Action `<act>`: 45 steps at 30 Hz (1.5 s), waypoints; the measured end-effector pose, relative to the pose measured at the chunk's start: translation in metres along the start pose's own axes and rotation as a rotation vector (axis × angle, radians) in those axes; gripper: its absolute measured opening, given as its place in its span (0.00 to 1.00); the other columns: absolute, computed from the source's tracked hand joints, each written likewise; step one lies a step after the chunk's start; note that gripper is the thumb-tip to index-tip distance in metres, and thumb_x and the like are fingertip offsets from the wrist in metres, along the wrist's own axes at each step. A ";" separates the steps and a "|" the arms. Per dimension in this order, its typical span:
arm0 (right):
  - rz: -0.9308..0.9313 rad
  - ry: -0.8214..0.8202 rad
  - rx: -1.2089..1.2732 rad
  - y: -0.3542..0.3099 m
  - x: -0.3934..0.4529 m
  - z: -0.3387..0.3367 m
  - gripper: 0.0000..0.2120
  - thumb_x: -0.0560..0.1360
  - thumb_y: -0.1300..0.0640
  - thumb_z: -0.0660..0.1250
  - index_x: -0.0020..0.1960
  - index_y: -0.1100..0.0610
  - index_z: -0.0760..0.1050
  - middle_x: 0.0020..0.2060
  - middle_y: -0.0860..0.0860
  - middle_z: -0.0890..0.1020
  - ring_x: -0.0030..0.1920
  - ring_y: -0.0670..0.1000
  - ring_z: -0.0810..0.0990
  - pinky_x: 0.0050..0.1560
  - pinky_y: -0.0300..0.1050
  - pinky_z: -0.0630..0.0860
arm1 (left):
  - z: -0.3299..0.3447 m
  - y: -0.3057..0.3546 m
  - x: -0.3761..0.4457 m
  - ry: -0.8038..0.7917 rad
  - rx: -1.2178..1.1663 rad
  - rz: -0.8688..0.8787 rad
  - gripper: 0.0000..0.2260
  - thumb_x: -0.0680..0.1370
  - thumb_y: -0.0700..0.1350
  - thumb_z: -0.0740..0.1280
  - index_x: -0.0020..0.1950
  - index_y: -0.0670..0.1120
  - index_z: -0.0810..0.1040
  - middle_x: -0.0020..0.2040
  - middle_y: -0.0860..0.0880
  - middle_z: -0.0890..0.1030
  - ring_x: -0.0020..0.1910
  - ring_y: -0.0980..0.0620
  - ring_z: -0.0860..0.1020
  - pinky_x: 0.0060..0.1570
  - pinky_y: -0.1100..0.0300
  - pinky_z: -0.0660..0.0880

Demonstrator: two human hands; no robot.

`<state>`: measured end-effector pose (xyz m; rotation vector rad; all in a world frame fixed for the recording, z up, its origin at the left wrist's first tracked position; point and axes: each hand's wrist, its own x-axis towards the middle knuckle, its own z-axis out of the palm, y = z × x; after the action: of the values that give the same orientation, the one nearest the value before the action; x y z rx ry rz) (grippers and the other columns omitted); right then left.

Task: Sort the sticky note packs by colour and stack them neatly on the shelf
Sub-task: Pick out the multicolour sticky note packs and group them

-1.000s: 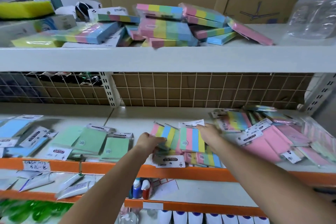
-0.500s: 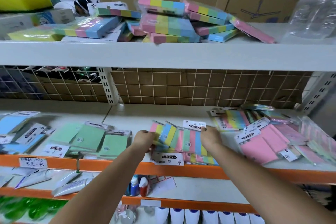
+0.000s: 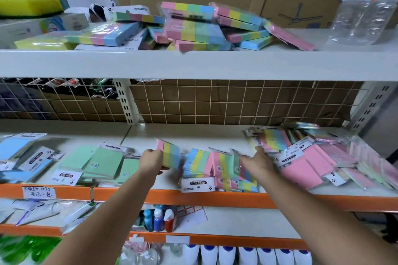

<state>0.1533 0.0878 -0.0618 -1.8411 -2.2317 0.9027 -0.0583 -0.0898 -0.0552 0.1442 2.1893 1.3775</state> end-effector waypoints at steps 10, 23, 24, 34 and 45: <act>-0.046 -0.153 -0.004 -0.004 -0.005 -0.007 0.11 0.74 0.55 0.64 0.54 0.57 0.78 0.52 0.55 0.81 0.45 0.54 0.76 0.58 0.46 0.74 | 0.020 0.017 -0.016 -0.148 -0.101 0.069 0.05 0.78 0.37 0.58 0.52 0.40 0.71 0.44 0.42 0.77 0.34 0.49 0.78 0.35 0.59 0.68; -0.109 -0.218 0.162 0.000 -0.007 0.001 0.10 0.76 0.50 0.66 0.54 0.53 0.77 0.50 0.49 0.79 0.52 0.51 0.76 0.51 0.42 0.72 | 0.043 0.005 -0.002 -0.084 0.588 0.125 0.21 0.75 0.57 0.66 0.54 0.40 0.76 0.40 0.46 0.77 0.35 0.50 0.74 0.30 0.60 0.65; -0.109 -0.197 0.166 0.001 -0.006 0.000 0.10 0.75 0.50 0.66 0.55 0.52 0.76 0.51 0.49 0.79 0.52 0.50 0.76 0.51 0.42 0.72 | 0.043 0.004 0.000 -0.091 0.566 0.108 0.23 0.74 0.57 0.67 0.57 0.39 0.75 0.42 0.45 0.77 0.37 0.49 0.74 0.31 0.60 0.66; -0.084 -0.145 0.103 0.010 -0.007 -0.005 0.12 0.76 0.48 0.65 0.57 0.51 0.76 0.54 0.48 0.79 0.53 0.50 0.76 0.49 0.40 0.71 | 0.050 0.007 0.001 -0.130 0.474 0.114 0.24 0.75 0.56 0.68 0.60 0.40 0.69 0.47 0.44 0.78 0.45 0.46 0.76 0.41 0.56 0.69; -0.097 -0.237 -0.122 0.007 -0.008 -0.013 0.13 0.73 0.53 0.60 0.54 0.53 0.78 0.51 0.54 0.82 0.51 0.55 0.81 0.53 0.44 0.77 | 0.069 0.014 0.001 -0.048 0.605 0.154 0.23 0.76 0.57 0.63 0.62 0.42 0.68 0.59 0.41 0.75 0.58 0.40 0.74 0.60 0.48 0.72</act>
<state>0.1674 0.0856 -0.0529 -1.7362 -2.5444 1.0375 -0.0279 -0.0278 -0.0667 0.5674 2.5275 0.7289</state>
